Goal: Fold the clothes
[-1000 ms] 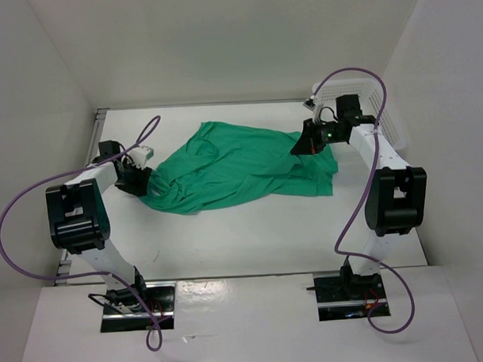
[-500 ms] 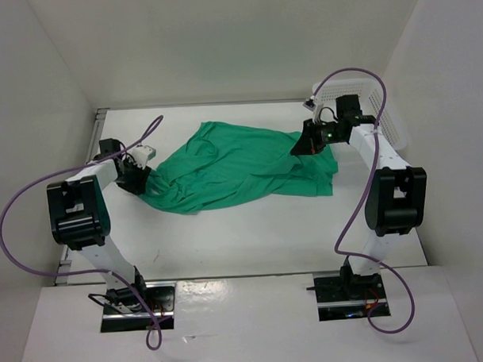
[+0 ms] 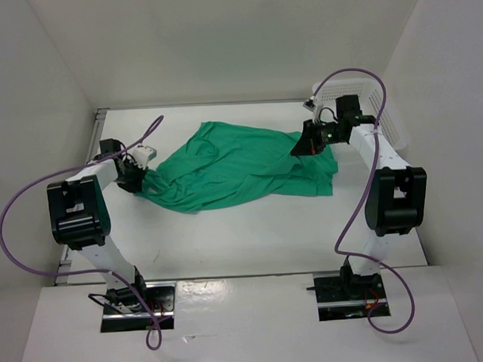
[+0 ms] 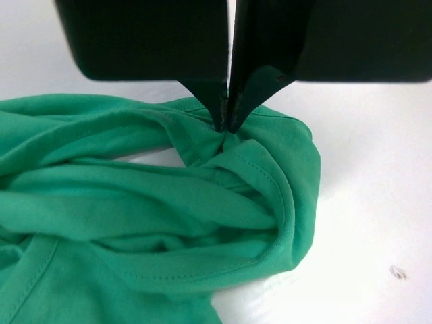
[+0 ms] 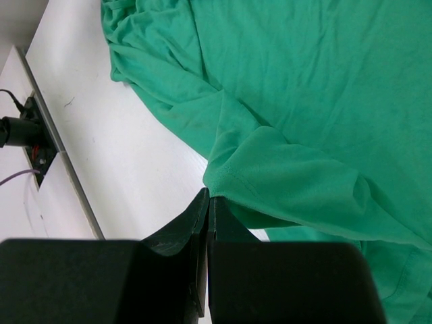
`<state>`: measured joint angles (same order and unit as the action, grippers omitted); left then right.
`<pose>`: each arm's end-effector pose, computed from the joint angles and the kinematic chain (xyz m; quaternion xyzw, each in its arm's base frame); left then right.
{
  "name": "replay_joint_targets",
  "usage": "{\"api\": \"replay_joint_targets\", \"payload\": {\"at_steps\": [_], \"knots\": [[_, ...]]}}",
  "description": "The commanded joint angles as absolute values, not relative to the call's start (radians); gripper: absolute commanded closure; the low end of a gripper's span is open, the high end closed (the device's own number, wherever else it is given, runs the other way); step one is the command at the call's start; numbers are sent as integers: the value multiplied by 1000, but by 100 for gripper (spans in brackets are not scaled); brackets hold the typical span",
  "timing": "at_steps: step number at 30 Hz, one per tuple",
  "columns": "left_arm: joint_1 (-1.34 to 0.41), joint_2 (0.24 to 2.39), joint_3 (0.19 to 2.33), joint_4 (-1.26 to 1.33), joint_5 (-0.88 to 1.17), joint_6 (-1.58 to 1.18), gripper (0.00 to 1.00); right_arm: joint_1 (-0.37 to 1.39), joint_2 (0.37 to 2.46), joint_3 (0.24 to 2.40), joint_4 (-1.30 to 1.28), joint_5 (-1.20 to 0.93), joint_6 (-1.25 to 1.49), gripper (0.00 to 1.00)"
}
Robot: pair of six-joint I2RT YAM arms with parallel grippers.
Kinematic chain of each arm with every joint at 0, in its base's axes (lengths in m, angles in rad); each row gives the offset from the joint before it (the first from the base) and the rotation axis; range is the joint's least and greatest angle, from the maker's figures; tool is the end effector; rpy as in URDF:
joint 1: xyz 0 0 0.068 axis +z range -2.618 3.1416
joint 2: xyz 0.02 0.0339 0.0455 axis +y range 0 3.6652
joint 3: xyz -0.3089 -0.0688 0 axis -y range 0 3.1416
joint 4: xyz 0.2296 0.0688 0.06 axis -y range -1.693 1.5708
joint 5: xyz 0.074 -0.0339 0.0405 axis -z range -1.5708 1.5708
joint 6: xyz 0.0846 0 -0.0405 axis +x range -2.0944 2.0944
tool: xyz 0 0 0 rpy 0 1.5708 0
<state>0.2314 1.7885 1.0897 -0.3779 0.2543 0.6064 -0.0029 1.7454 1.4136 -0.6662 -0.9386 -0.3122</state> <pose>0.3699 0.0653 0.1761 0.2098 0.9392 -0.0137 0.2716 0.3777 0.0672 0.2954 -0.2580 0.8257 0.3889 0.3169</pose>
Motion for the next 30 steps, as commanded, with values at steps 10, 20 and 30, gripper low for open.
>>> {"api": "replay_joint_targets", "payload": {"at_steps": [10,20,30], "knots": [[259,1658,1080,-505,250,620,99,-8,1692,1430,-680,-942,-319,97],[301,1674,1092,-558,318,638,100,-8,1683,1430,-680,-942,-319,97],[310,1743,1062,-541,318,667,60,-8,1683,1430,-680,-942,-328,97]]}}
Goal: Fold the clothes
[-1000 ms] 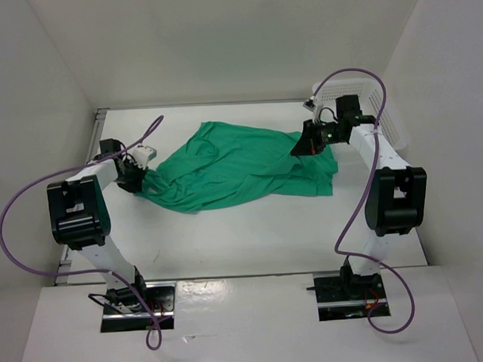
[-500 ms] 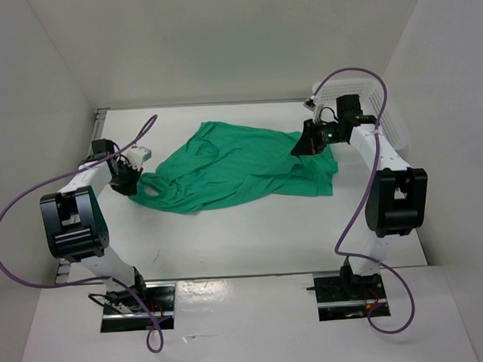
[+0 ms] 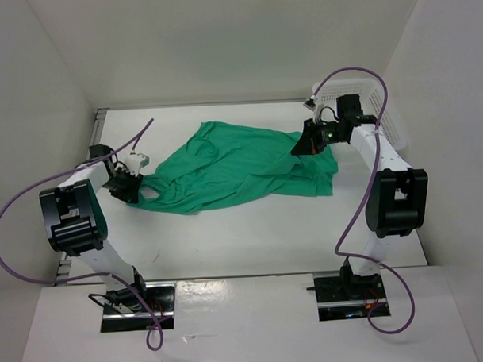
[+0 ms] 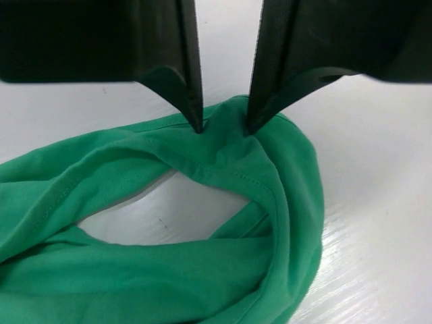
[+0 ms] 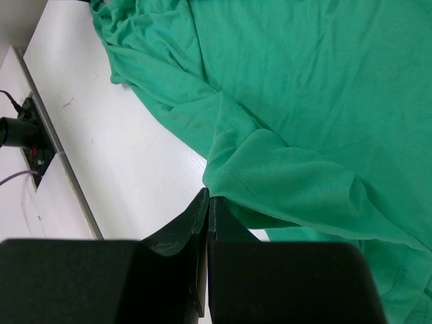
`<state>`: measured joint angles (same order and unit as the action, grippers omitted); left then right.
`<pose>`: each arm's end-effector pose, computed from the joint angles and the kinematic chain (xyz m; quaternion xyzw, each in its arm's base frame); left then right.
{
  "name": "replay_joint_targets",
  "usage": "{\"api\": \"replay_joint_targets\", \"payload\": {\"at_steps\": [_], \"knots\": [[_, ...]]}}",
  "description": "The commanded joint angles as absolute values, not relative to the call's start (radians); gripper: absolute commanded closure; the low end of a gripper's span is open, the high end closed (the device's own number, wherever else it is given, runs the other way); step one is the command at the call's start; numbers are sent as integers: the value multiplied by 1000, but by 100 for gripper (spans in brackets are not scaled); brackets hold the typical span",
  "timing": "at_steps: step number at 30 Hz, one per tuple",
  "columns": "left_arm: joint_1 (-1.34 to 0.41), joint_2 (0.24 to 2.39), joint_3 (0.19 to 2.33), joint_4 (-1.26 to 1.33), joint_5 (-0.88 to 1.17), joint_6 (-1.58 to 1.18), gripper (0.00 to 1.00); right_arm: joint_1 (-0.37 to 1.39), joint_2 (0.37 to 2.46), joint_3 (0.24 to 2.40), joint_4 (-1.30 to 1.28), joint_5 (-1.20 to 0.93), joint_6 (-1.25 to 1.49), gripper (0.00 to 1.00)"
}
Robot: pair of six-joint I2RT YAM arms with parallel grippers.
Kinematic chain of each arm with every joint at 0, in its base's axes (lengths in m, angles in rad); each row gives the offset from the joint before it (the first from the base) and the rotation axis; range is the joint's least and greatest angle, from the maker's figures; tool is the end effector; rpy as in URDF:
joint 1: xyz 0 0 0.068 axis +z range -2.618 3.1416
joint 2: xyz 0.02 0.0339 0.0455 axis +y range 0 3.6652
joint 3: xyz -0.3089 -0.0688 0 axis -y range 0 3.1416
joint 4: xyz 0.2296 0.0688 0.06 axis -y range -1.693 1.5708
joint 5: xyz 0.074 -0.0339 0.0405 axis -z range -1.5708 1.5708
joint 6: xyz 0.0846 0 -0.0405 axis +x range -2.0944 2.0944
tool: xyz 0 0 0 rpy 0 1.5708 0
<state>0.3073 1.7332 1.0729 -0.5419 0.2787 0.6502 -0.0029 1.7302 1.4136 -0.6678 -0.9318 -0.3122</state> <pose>0.3350 0.0819 0.1800 0.1912 0.9549 -0.0376 0.2240 0.3750 0.0668 0.3004 -0.2600 0.8251 0.3842 0.3225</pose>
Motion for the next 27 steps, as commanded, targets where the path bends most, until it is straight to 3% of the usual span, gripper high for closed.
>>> {"api": "replay_joint_targets", "payload": {"at_steps": [1,4,18,25,26,27], "knots": [[310,1752,1062,-531,318,667,57,-8,1683,1430,-680,-942,-328,97],[310,1752,1062,-531,336,667,50,-8,1683,1430,-680,-951,-328,97],[310,1761,1103,-531,324,686,48,-8,1683,1420,-680,-951,-337,97],[310,1828,1094,-522,305,695,70,-8,1683,1420,-689,-951,-337,97],[310,1841,1082,-522,295,695,74,-8,1683,1420,-689,-951,-337,97],[310,1841,1081,-522,295,695,84,-8,1683,1420,-689,-951,-337,97]]}}
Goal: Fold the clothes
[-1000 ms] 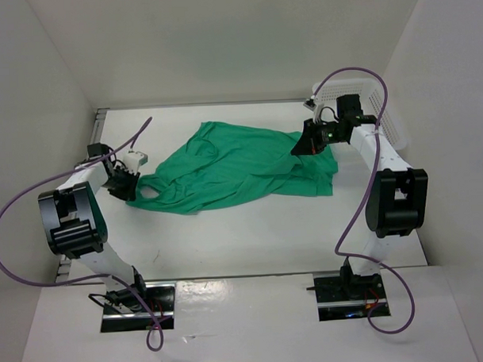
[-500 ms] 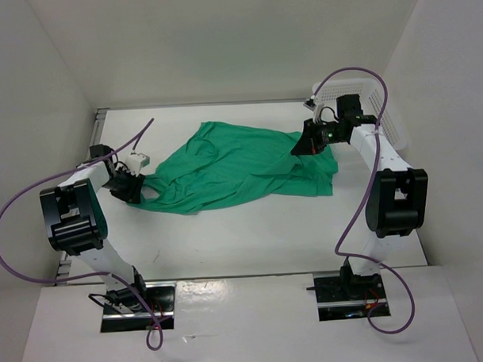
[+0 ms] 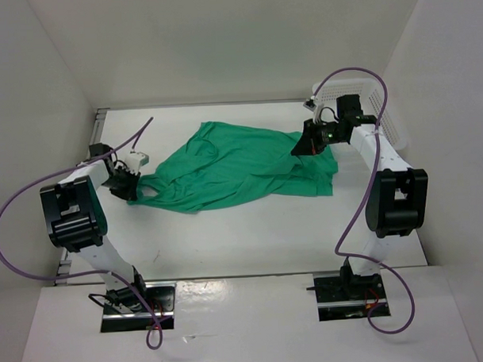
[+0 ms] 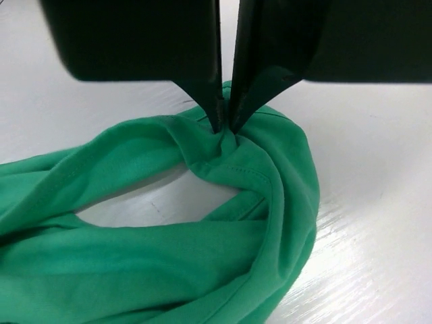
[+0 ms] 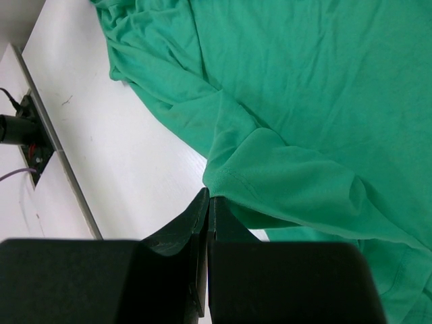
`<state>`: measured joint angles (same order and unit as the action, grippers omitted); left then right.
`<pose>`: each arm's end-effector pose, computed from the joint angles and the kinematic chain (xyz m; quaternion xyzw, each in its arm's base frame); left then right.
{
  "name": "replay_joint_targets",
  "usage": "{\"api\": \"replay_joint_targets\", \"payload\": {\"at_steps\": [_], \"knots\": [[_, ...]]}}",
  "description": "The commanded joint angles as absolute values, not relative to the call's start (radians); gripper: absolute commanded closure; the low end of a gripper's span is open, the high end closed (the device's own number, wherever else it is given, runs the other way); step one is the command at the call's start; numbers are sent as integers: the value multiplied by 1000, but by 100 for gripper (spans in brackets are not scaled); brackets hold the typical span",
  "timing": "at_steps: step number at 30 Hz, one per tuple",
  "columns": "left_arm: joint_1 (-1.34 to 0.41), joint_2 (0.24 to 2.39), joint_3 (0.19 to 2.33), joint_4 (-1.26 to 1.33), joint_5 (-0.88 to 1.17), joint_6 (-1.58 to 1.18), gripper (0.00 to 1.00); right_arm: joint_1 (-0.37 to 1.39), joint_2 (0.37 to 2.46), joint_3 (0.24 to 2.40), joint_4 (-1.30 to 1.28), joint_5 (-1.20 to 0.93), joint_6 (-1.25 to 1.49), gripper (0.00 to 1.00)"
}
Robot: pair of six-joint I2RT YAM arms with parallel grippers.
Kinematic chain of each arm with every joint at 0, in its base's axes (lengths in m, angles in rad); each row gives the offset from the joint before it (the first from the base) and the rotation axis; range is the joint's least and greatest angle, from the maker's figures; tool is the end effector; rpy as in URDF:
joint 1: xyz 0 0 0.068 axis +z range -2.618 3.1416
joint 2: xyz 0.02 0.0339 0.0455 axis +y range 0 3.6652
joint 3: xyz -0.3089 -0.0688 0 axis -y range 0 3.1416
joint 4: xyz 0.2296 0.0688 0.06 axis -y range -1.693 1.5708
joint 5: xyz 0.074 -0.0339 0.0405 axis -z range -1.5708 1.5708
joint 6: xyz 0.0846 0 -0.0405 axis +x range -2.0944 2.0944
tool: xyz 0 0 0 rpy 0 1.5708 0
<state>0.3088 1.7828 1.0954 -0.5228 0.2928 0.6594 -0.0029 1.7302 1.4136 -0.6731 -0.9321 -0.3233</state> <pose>0.3458 0.0847 0.1711 0.1955 0.9538 -0.0445 0.2238 0.3744 0.0668 0.3000 -0.2636 0.8244 0.3833 0.3224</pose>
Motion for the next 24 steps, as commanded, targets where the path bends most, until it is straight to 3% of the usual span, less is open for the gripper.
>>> {"api": "replay_joint_targets", "payload": {"at_steps": [1,3,9,15,20,24], "knots": [[310,1841,1081,-522,295,695,90,-8,1683,1420,-689,-951,-337,97],[319,1826,1081,-522,295,695,100,-8,1683,1420,-689,-951,-337,97],[354,1679,1221,-665,389,643,100,-8,1637,1486,-733,-902,-337,100],[390,1496,1512,-787,451,537,100,-18,1540,1679,-827,-752,-316,100],[451,1450,1750,-880,546,477,100,-100,1479,1824,-857,-752,-316,100],[508,1393,1807,-926,604,436,100,-158,1460,1911,-890,-788,-307,100]]}}
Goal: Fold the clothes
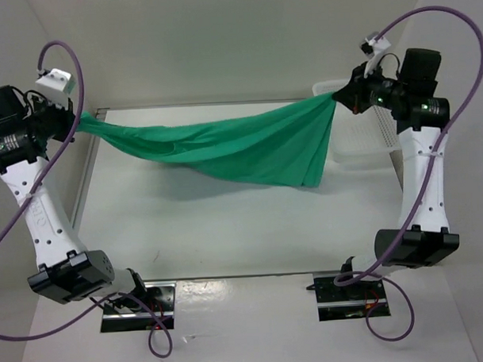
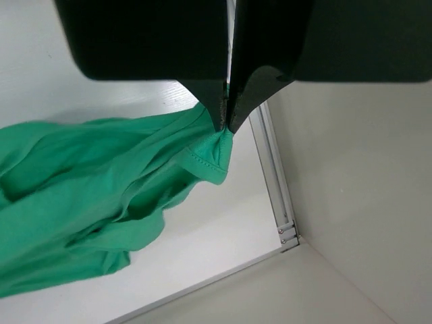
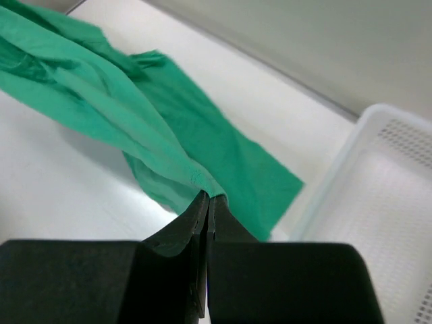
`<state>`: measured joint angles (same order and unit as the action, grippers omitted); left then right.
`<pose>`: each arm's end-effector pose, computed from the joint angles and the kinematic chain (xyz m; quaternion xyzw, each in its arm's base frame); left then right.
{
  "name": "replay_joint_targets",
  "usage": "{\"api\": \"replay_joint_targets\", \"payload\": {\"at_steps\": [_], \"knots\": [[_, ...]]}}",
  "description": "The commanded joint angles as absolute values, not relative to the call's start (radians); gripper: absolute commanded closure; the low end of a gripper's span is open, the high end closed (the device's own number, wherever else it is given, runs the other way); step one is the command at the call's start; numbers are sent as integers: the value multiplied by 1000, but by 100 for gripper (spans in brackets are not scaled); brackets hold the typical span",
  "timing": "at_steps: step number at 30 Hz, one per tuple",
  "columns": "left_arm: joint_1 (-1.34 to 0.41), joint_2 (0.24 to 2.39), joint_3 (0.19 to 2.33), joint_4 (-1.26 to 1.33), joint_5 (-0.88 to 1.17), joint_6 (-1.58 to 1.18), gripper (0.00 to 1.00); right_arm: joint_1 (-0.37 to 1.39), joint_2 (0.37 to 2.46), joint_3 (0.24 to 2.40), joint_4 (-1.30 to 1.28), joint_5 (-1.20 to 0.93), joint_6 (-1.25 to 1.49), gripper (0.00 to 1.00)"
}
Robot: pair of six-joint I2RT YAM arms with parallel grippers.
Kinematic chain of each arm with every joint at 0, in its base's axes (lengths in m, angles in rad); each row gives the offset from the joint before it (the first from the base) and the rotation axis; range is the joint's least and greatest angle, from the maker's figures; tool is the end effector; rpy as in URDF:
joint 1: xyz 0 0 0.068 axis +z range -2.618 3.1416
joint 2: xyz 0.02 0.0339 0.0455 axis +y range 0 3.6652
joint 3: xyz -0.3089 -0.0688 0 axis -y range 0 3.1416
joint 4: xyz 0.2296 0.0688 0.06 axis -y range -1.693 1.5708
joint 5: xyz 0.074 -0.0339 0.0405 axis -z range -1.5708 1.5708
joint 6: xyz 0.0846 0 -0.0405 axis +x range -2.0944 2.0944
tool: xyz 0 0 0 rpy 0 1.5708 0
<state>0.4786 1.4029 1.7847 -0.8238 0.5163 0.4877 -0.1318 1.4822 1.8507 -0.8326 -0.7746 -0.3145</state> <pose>0.2789 0.0976 0.4962 0.1403 0.8163 0.0493 0.5582 0.3106 0.0185 0.4997 -0.2695 0.7664 0.2057 0.5457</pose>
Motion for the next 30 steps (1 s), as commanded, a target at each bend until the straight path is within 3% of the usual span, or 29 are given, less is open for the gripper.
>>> {"api": "replay_joint_targets", "payload": {"at_steps": [1,20,26,30], "knots": [[508,1379,1807,-927,615,436,100,-170,1450,1922,-890,-788,-307,100],[709,1262,1990,-841,727,97,100,-426,1355,2040,-658,-965,-69,100],[709,1255,1942,-686,727,-92,100,-426,1344,2005,-509,-848,49,100],[709,1285,1953,-612,718,-147,100,-332,1407,2048,-500,-706,63,100]]}}
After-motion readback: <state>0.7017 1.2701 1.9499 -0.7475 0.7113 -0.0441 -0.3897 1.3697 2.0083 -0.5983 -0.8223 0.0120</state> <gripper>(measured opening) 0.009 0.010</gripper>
